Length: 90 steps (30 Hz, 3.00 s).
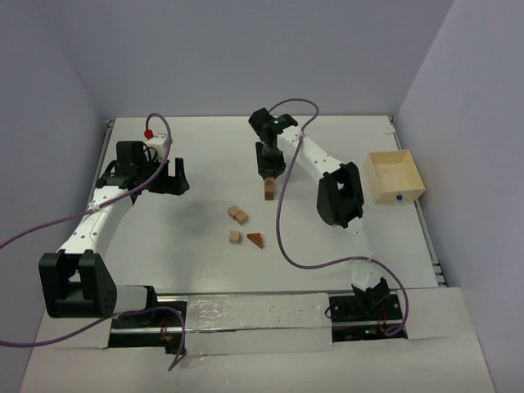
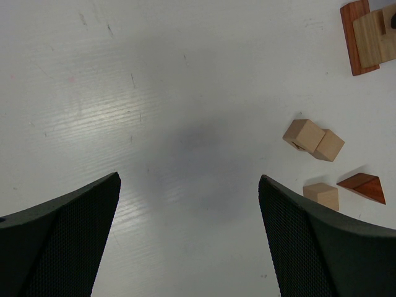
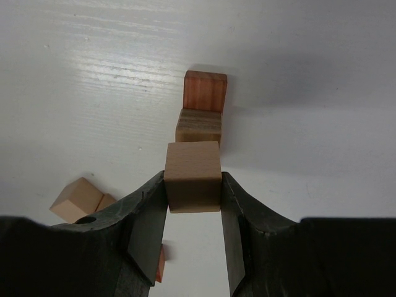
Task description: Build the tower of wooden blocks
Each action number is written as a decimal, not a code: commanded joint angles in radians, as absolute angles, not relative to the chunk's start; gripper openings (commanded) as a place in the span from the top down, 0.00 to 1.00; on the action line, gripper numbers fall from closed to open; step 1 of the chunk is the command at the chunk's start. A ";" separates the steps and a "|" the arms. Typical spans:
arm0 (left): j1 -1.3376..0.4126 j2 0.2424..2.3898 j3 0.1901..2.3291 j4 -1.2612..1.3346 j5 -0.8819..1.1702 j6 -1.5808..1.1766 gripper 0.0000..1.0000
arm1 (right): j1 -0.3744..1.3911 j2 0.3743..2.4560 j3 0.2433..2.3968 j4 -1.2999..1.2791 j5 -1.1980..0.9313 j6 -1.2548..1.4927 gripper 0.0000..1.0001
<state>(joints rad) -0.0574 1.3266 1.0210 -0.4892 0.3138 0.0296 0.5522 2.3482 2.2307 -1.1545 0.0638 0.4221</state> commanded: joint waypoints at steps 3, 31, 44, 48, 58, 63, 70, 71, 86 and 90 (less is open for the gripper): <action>-0.061 1.332 1.040 -0.457 0.313 0.026 0.01 | 0.558 2.347 2.227 -1.160 0.059 0.428 0.51; -0.103 1.266 1.044 -0.467 0.393 0.116 0.13 | 0.616 1.881 2.052 -1.066 0.152 0.256 0.04; -0.468 1.463 1.154 -0.872 0.519 0.948 0.58 | 0.327 1.664 1.742 -0.992 -0.054 0.165 0.00; -0.547 1.471 1.110 -0.834 0.452 1.175 0.54 | 0.226 1.646 1.728 -0.999 -0.118 0.165 0.00; -0.573 1.709 1.349 -1.049 0.524 1.601 0.44 | 0.080 1.632 1.729 -1.015 -0.252 0.156 0.00; -0.591 1.780 1.401 -1.071 0.532 1.645 0.45 | 0.072 1.626 1.717 -1.014 -0.266 0.153 0.00; -0.585 1.884 1.489 -1.115 0.502 1.714 0.44 | 0.067 1.637 1.714 -1.017 -0.297 0.144 0.00; -0.584 1.885 1.489 -1.119 0.502 1.715 0.43 | 0.067 1.637 1.713 -1.017 -0.300 0.144 0.00; -0.555 2.002 1.586 -1.138 0.437 1.779 0.40 | 0.064 1.644 1.699 -1.019 -0.313 0.141 0.00; -0.554 2.015 1.597 -1.133 0.430 1.777 0.40 | 0.064 1.645 1.689 -1.015 -0.319 0.139 0.00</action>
<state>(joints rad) -0.5579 2.0034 1.5517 -1.1049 0.4172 1.7366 0.0711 1.6756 1.7017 -1.0247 -0.2999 0.1576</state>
